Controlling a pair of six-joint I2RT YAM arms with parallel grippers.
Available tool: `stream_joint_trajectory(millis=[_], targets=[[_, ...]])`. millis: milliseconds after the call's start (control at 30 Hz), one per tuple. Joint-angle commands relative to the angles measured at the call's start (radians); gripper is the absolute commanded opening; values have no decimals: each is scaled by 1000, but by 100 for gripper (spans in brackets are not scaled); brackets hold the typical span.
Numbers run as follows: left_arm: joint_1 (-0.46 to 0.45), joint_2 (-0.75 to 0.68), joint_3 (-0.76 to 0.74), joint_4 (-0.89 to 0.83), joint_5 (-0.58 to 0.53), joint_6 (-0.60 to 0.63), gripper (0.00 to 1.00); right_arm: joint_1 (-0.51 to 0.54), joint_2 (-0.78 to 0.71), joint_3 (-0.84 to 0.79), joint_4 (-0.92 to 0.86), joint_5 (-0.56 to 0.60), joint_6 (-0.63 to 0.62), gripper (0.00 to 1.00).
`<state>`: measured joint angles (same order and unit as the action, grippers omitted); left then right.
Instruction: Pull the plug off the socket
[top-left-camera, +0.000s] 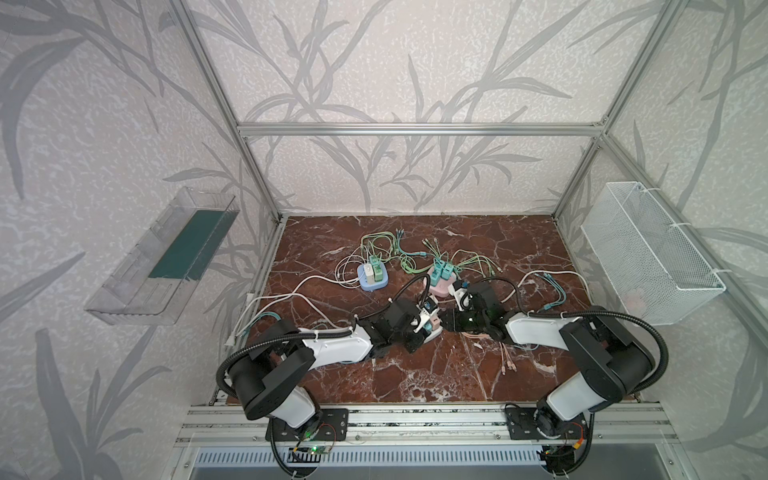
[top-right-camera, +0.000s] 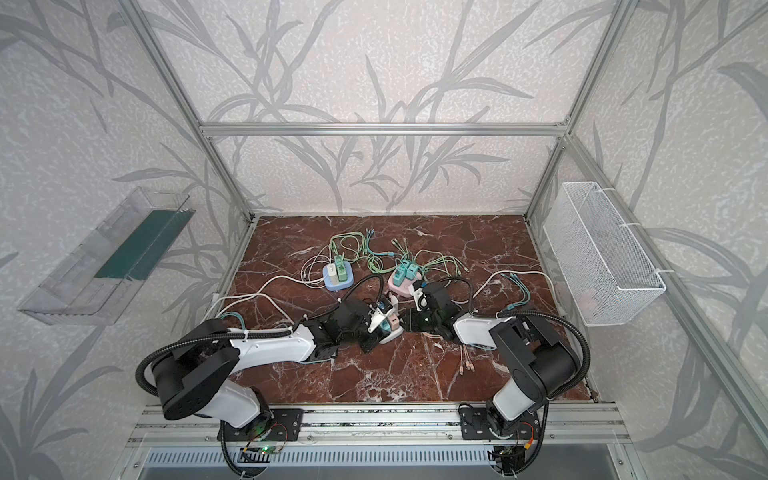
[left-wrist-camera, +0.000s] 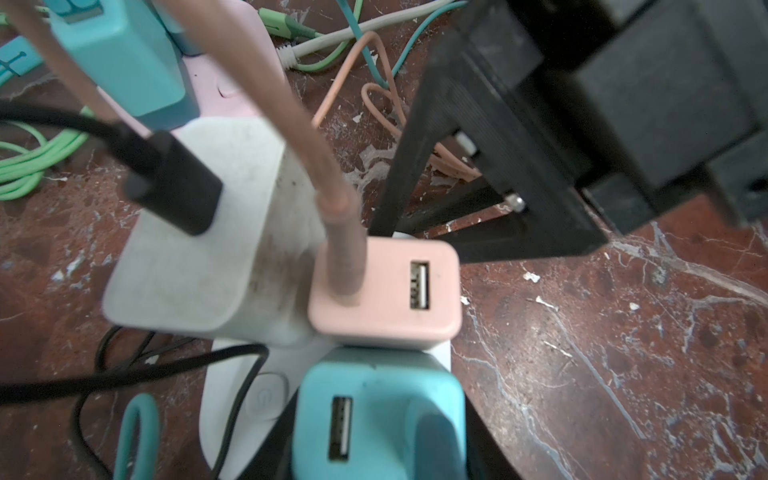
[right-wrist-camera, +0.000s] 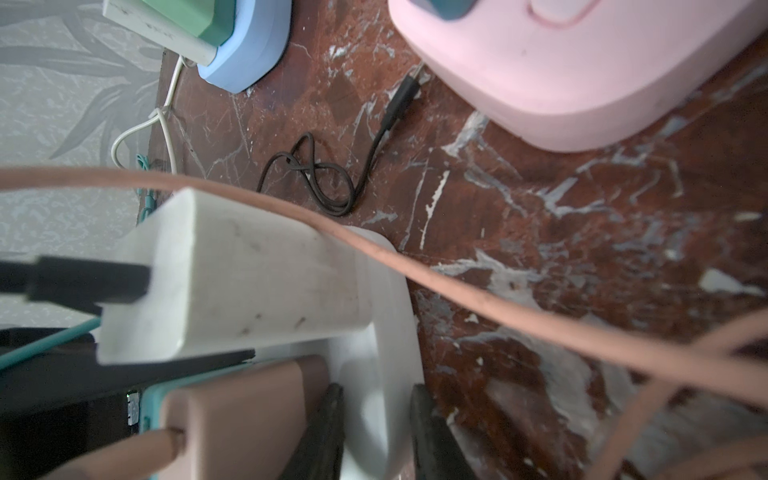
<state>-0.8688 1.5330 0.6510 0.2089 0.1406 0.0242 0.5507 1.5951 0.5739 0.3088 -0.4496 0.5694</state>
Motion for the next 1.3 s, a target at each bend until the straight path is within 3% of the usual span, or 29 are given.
stream_joint_trajectory(millis=[0,400,500,933,1167,1267], targets=[[17,-14,3,122,43,-54,21,14,20,-45,-110,18,-30,27],[27,-21,20,97,104,-16,21,17,65,-54,-105,50,-26,26],[16,-23,52,22,71,25,20,18,66,-51,-124,69,-28,24],[-19,-54,36,-5,-8,77,20,19,71,-29,-176,105,-28,24],[-21,-93,-17,84,-53,-6,19,19,85,-17,-195,117,-25,24],[-4,-102,-22,88,0,-39,19,19,82,-17,-195,112,-29,24]])
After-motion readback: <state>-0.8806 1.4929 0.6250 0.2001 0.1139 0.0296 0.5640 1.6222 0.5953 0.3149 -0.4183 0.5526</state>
